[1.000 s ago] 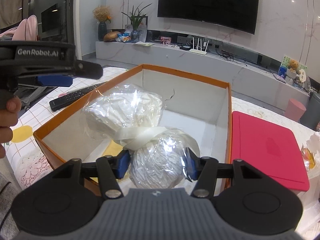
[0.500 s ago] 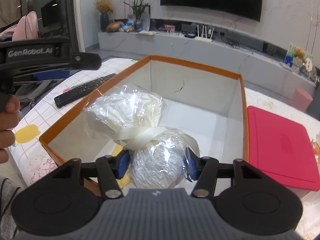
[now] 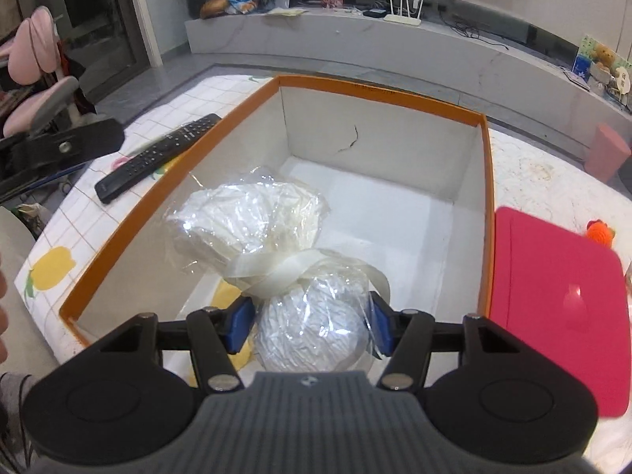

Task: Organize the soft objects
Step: 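Lower the white bundle into the orange box and open the right tool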

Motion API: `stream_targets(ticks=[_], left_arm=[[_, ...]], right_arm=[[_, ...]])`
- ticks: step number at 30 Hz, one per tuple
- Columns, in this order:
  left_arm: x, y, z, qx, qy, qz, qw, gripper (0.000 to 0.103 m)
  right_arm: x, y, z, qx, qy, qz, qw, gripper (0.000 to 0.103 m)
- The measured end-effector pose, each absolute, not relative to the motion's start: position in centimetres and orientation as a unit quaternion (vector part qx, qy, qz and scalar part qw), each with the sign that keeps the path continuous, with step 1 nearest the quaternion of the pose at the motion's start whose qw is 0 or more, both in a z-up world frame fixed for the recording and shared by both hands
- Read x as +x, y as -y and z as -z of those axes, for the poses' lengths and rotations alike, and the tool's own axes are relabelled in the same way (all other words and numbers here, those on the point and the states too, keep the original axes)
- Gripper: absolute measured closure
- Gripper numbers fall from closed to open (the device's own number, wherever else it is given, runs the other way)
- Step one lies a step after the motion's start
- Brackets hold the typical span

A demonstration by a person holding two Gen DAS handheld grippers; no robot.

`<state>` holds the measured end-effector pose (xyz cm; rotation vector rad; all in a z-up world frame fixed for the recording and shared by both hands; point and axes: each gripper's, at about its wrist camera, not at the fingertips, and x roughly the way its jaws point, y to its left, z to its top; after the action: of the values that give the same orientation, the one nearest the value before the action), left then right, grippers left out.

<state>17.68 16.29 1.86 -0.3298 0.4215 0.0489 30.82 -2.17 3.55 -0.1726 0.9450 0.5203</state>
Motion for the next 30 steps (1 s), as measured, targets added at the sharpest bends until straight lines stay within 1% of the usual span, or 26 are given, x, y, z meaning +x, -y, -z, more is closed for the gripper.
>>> stream_targets(ticks=[9, 17, 19, 21, 24, 26, 30], left_arm=[[17.7, -16.7, -1.8, -0.171, -0.208, -0.019, 0.963, 0.016], [17.7, -17.0, -1.7, -0.179, -0.207, -0.018, 0.962, 0.016], [17.7, -17.0, -1.8, -0.179, -0.207, -0.017, 0.962, 0.016], [17.7, -17.1, -1.7, -0.179, -0.208, -0.016, 0.961, 0.016], [17.7, -17.1, -1.8, -0.181, -0.207, -0.015, 0.961, 0.016], [17.7, -17.1, -1.8, -0.180, -0.207, -0.016, 0.961, 0.016], [17.6, -17.1, -1.9, -0.177, -0.208, -0.016, 0.962, 0.016]], right_arm=[[31.3, -0.5, -1.5, -0.106, -0.482, -0.252, 0.833, 0.044], [31.4, -0.7, -1.7, -0.103, -0.485, -0.240, 0.835, 0.040], [31.3, -0.6, -1.9, -0.102, -0.481, -0.241, 0.837, 0.034], [31.2, -0.7, -2.1, -0.102, -0.471, -0.245, 0.841, 0.024], [30.7, -0.9, -2.6, -0.110, -0.459, -0.250, 0.846, 0.018], [30.4, -1.0, -2.9, -0.112, -0.453, -0.254, 0.847, 0.017], [29.7, -1.0, -3.5, -0.114, -0.439, -0.261, 0.852, 0.008]])
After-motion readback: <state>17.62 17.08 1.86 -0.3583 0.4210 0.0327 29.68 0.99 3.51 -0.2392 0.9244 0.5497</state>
